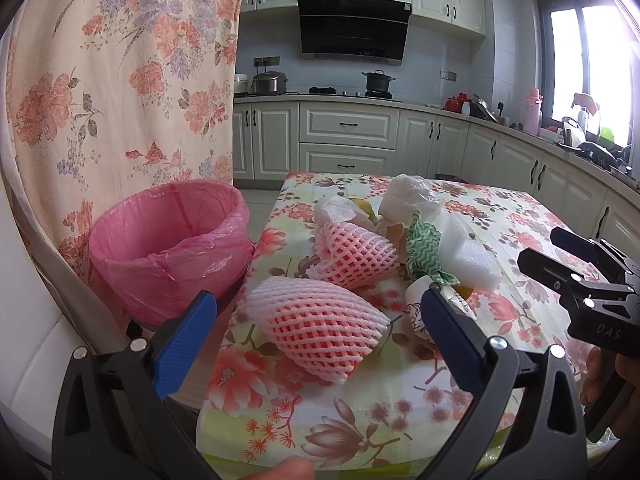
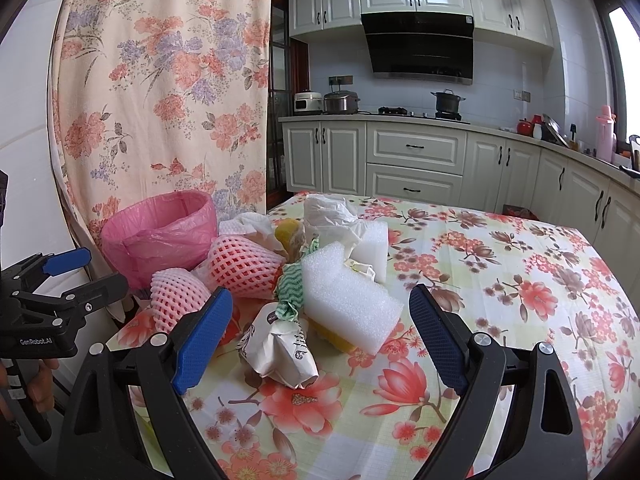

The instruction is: Collect trash

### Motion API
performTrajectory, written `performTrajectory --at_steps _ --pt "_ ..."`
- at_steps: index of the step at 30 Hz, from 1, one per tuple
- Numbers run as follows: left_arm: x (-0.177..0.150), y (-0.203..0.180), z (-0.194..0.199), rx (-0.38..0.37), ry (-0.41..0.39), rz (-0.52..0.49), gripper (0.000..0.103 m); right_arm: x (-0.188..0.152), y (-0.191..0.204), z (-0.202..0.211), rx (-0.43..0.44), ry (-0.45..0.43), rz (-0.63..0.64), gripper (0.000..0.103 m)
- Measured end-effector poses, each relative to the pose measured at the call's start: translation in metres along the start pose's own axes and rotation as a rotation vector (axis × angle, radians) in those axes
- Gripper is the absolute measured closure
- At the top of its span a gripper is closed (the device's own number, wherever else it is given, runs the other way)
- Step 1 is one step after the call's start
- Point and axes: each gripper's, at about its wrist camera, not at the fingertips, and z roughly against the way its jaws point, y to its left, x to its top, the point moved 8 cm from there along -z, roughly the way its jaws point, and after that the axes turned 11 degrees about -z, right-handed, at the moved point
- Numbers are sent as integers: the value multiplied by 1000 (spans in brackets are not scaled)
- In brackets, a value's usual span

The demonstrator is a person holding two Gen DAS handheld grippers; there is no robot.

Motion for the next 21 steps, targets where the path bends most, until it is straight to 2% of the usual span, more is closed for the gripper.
performTrajectory --at_steps 21 --pt "0 3 -1 1 0 1 4 0 -1 0 0 2 -2 19"
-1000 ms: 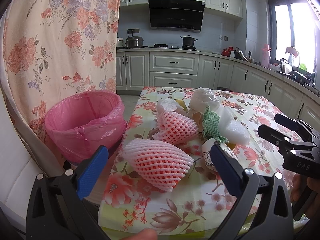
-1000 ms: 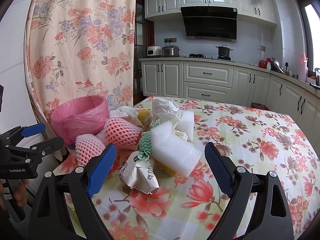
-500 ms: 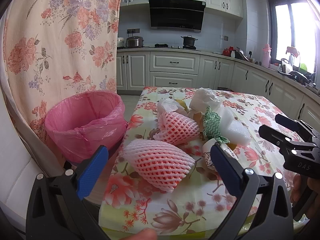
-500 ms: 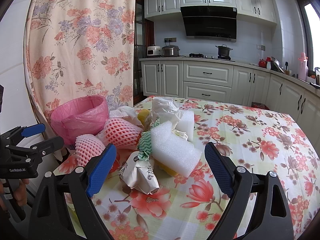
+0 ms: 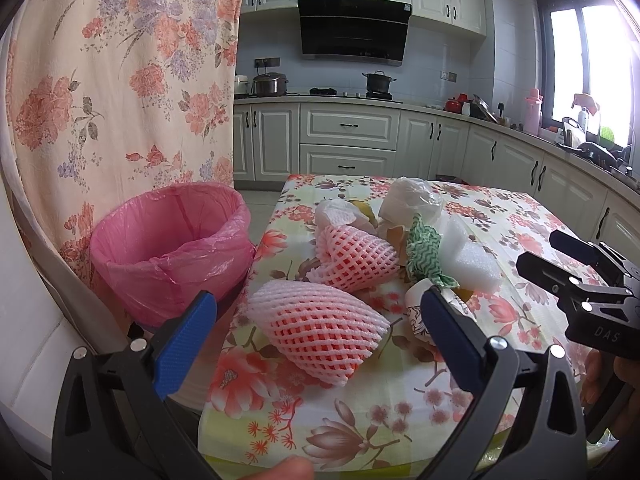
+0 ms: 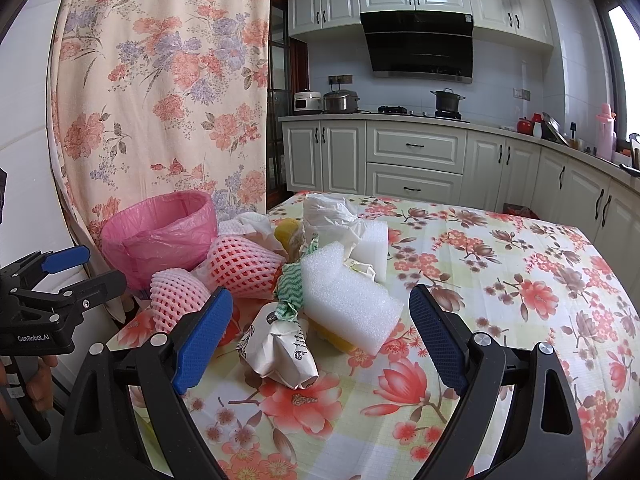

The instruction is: Collect trash

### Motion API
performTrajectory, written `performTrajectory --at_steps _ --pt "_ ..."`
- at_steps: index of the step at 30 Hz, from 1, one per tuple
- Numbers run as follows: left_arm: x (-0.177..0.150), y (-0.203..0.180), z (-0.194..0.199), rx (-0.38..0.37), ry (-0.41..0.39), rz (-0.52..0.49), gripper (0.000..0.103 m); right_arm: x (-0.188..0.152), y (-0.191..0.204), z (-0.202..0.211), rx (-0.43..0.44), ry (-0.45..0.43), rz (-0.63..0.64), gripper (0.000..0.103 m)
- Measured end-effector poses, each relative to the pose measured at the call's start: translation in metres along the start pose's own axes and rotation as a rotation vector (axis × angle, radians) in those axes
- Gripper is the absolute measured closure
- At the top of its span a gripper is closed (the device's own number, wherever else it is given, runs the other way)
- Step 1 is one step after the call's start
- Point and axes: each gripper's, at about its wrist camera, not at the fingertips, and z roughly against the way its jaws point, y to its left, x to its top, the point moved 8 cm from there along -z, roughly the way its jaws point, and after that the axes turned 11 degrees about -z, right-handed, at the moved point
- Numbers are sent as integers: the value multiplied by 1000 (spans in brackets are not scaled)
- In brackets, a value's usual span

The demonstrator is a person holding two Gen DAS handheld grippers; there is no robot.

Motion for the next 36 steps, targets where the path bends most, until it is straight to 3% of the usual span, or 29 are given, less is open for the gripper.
performTrajectory --at_steps 26,36 --pt "2 -2 1 2 6 4 4 -3 -5 -3 -3 6 -5 19" --pt "-14 3 -15 10 75 30 4 -19 -15 -27 -44 110 11 19"
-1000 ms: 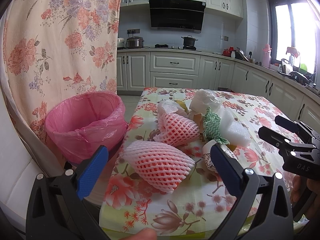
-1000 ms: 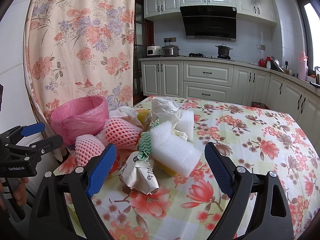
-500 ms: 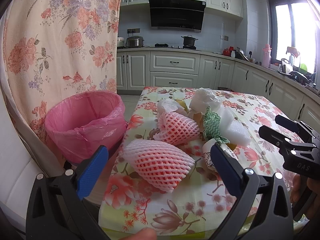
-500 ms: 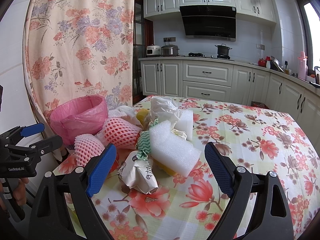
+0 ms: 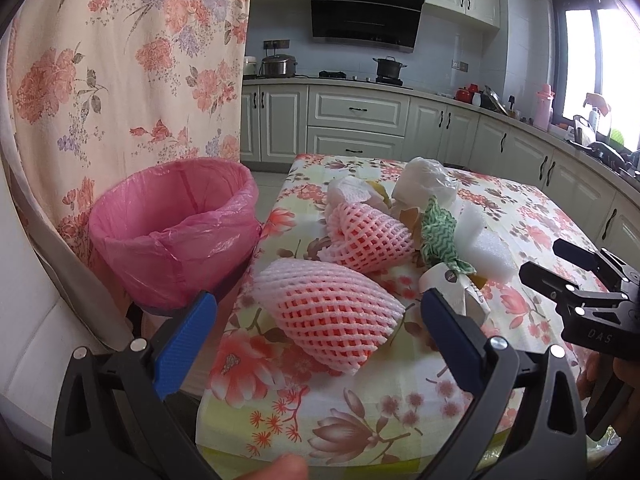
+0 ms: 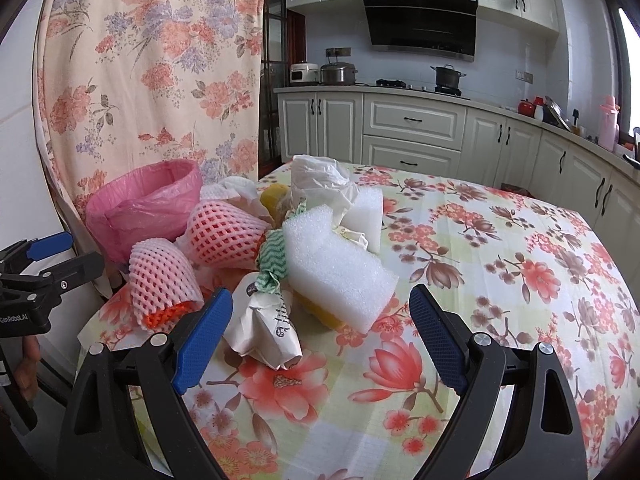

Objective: Collect trash
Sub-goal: 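Grasp the pink foam fruit net with the left tool while the right tool grasps the white foam sheet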

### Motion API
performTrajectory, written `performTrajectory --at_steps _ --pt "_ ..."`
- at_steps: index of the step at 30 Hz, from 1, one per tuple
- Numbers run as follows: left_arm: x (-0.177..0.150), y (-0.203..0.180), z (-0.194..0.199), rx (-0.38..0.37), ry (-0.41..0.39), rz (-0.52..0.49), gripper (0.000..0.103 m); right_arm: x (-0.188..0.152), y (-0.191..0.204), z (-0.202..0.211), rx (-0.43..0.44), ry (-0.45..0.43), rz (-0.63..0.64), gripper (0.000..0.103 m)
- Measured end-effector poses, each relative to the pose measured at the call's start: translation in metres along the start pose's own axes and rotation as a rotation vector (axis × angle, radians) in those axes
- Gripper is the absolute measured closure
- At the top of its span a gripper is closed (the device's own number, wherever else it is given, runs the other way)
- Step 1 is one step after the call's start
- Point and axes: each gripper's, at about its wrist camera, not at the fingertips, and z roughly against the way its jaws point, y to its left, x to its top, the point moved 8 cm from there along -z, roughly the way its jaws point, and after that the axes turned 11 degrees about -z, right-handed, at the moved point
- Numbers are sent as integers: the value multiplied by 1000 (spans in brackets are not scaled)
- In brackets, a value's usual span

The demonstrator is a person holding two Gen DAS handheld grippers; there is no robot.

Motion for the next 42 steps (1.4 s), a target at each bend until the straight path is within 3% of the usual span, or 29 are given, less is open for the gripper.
performTrajectory --at_steps 12,30,31,33,42 --pt "-3 12 -31 -31 111 55 5 7 0 -40 13 110 -52 19" --pt "-19 11 -83 -74 292 149 5 14 -9 -84 16 207 -129 19" --pt "-20 11 -85 -77 299 148 6 13 -10 -84 15 210 -134 19" --pt "-22 8 -87 -103 307 155 24 11 -13 -84 15 222 -139 19" --pt "-26 0 -84 -145 315 151 57 1 -32 -83 19 252 -191 33"
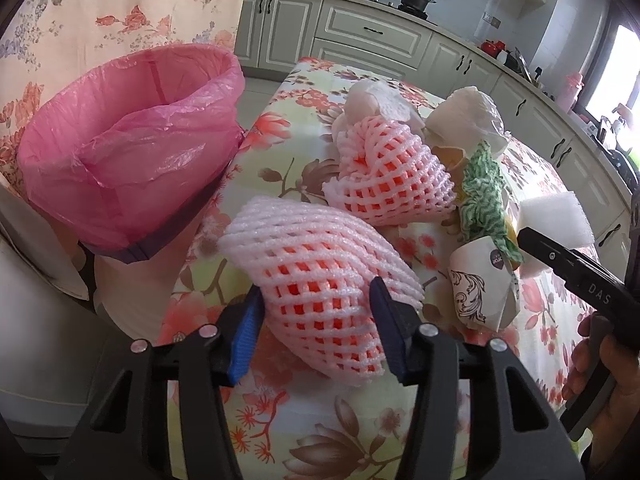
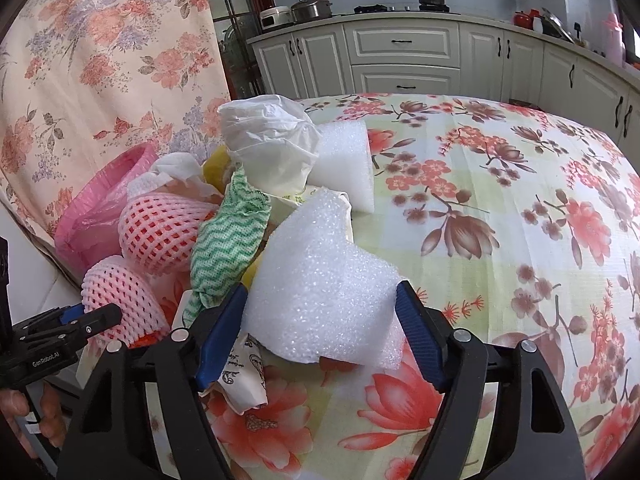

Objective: Collect trash
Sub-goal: 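Grasp the pink foam fruit net with the left tool while the right tool grasps the white foam sheet, then carry the pink net and white foam to the bin and release both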

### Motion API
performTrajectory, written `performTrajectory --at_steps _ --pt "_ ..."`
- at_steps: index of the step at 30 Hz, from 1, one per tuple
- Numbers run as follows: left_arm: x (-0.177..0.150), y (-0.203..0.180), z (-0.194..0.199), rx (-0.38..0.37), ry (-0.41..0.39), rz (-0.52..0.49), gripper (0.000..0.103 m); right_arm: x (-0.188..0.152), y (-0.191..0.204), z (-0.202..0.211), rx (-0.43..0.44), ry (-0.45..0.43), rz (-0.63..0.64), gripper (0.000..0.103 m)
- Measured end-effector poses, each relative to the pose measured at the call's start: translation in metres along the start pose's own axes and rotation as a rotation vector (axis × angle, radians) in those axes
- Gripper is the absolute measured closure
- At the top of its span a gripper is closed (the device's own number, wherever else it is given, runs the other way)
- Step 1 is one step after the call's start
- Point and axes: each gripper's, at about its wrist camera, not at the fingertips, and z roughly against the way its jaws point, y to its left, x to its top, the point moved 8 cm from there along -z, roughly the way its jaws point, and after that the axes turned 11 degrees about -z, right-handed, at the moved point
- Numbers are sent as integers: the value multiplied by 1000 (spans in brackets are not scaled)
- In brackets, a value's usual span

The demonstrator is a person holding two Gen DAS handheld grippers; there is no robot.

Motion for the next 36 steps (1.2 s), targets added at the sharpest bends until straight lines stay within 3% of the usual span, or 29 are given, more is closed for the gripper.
performTrajectory --at_steps 14,36 --pt "5 -7 20 -27 -34 -15 70 6 6 31 13 -58 32 34" --pt "21 -4 70 10 -122 -45 70 21 18 61 21 -127 56 34"
